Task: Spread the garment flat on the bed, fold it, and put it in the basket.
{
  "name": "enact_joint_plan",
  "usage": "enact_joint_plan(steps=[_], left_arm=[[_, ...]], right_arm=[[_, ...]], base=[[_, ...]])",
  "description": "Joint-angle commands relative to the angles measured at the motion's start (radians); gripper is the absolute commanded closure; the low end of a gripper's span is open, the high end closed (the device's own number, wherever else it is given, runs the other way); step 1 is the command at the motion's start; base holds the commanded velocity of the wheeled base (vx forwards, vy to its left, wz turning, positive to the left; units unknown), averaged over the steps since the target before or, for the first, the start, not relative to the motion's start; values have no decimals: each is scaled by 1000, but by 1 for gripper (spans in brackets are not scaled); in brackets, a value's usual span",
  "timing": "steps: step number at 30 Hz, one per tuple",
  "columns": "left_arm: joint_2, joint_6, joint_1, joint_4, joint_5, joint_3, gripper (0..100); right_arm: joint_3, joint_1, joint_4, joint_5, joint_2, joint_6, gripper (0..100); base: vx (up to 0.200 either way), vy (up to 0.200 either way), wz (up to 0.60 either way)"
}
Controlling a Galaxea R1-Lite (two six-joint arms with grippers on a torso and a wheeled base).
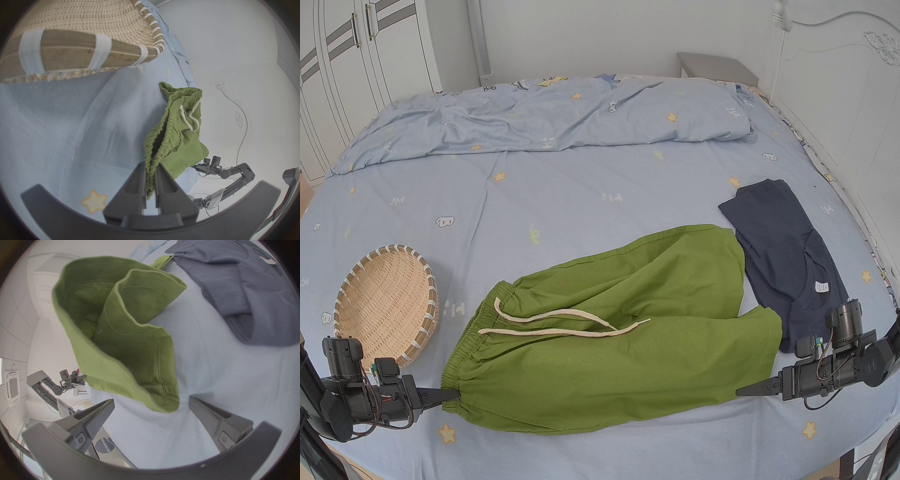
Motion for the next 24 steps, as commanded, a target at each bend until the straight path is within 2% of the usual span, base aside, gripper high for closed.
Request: enact_joint_plan(steps=[1, 8, 14, 22, 23, 24], left_arm=[[4, -1, -2, -8, 0, 16, 100], [7, -1, -2, -16, -2, 16, 100], [10, -1, -5, -16, 0, 16, 100], [9, -1, -5, -16, -2, 16, 100], [10, -1, -5, -14, -2, 16, 100], [10, -1, -5, -16, -2, 16, 100]], right_arm=[[-4, -1, -48, -1, 84, -1, 0], [-11, -1, -134, 30, 117, 3, 0], [-13, -1, -137, 76, 117, 6, 0], [-25, -9, -135, 85, 126, 6, 0], [-28, -9, -137, 85, 129, 6, 100], [-31, -9, -135, 86, 129, 6, 100]], base=[[0, 0, 0], [0, 0, 0], [0, 0, 0], [0, 0, 0], [0, 0, 0], [0, 0, 0]])
